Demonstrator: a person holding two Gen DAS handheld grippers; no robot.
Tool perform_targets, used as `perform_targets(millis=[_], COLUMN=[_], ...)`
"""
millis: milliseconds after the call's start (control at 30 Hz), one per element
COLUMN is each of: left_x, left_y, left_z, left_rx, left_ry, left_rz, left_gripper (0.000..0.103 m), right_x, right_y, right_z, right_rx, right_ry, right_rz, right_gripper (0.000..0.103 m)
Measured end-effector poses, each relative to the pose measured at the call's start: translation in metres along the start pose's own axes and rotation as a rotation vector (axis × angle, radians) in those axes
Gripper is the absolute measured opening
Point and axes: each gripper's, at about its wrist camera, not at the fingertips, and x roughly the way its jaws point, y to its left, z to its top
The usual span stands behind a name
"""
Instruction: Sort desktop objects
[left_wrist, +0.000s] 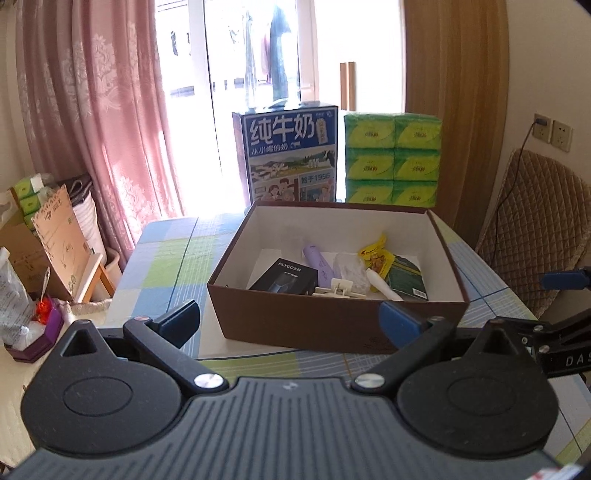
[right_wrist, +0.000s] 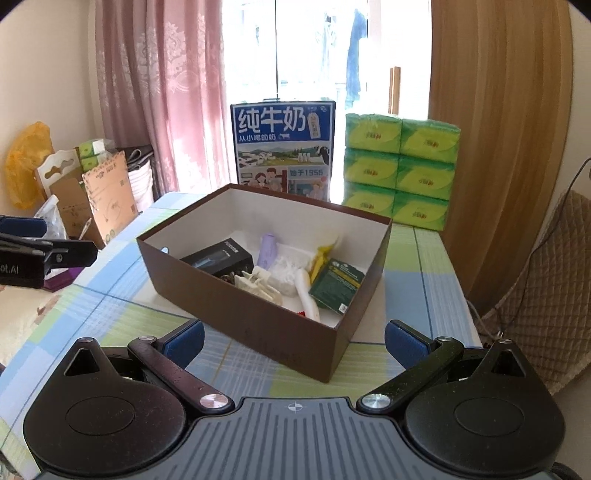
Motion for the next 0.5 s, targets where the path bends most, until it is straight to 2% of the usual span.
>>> perform_targets(millis=[100,500], left_x=[-0.012,-0.046], left_y=[-0.007,-0.014], left_z=[-0.004,-0.026], left_rx=[0.008,-0.065], left_ry=[-0.001,0.05], left_rz=[0.007,0.056], left_gripper=[0.102,0.102], right_x=[-0.01,-0.038], right_y=[0.0,-0.001], right_z=[-0.002,-0.02], right_rx=[0.015,0.014], right_ry=[-0.003,0.038], right_rz=[0.013,0.039], right_gripper=[0.101,0.101])
